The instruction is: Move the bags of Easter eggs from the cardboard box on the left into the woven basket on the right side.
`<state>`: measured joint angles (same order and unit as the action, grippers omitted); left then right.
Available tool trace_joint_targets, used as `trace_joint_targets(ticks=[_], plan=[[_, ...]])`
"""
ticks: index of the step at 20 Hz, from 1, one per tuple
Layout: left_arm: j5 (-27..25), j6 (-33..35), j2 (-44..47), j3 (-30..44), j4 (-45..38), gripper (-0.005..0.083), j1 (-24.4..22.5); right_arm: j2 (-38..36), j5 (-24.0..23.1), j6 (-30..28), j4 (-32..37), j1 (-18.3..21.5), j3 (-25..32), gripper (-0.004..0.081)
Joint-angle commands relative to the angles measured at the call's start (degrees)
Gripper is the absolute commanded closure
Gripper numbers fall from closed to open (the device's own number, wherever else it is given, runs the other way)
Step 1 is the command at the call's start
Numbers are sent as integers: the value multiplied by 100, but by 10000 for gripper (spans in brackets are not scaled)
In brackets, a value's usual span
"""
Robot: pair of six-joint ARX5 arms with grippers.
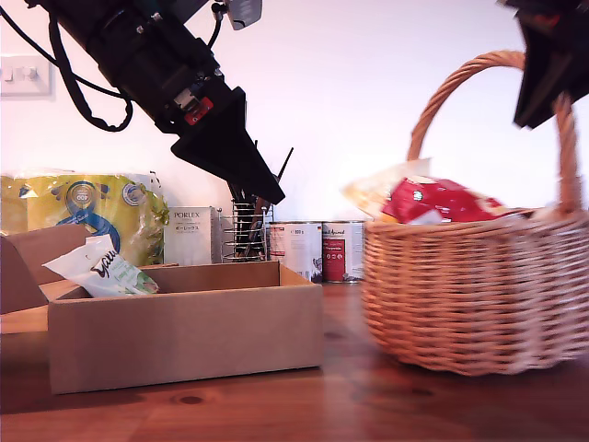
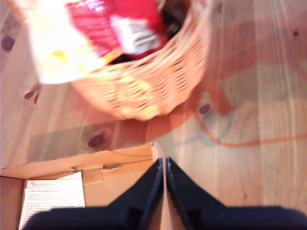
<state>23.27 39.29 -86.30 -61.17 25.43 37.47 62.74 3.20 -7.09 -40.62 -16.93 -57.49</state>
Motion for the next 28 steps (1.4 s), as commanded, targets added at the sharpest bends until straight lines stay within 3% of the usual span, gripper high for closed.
trace_joint_targets(ticks=[1, 6, 9, 10, 16, 23, 28], plan=[[31, -33, -20, -2, -17, 793, 15, -98, 35, -2, 9, 2, 90, 773], [28, -33, -20, -2, -20, 793, 15, -63, 133, -2, -74, -55, 87, 697], [31, -33, -20, -2, -22, 793, 15, -66, 136, -26, -127, -68, 87, 414], [31, -33, -20, -2, -24, 793, 15, -68, 136, -26, -127, -68, 87, 363], [24, -28, -20, -2, -37, 793, 13, -529, 116, -26, -232, -68, 81, 342], [-2, -35, -15, -2, -42, 793, -363, -1762, -125, -28, -1211, 39, 81, 329], [-686, 190, 48, -2, 293, 793, -774, -2677, -127, -50, -2201, 61, 81, 333]])
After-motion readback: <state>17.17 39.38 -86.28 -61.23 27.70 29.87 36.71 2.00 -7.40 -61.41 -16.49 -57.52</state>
